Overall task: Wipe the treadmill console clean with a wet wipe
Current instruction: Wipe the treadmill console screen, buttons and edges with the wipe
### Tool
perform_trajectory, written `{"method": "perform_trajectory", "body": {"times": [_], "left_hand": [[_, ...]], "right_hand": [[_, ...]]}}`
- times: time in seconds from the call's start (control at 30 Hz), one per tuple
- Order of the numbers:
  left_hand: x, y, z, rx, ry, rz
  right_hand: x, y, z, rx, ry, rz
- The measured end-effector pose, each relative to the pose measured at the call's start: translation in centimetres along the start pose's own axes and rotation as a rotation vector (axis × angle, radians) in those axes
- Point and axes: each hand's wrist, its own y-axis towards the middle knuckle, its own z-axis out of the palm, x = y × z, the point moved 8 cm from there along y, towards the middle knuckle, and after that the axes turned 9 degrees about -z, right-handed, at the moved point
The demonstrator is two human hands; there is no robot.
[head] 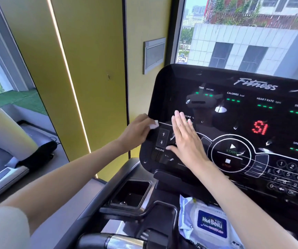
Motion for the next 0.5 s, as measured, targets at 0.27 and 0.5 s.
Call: {"method": "perform_trajectory", "body": {"times": [0.27,0.5], "left_hand": [[0.4,-0.5,0.4,-0.032,-0.080,-0.049],[-0.8,-3.8,3.4,0.120,-0.006,0.126]], "right_hand": [[0.0,0.1,0.0,0.054,-0.050,0.009],[2.8,-5.0,0.0,-0.082,0.061,0.125]]}}
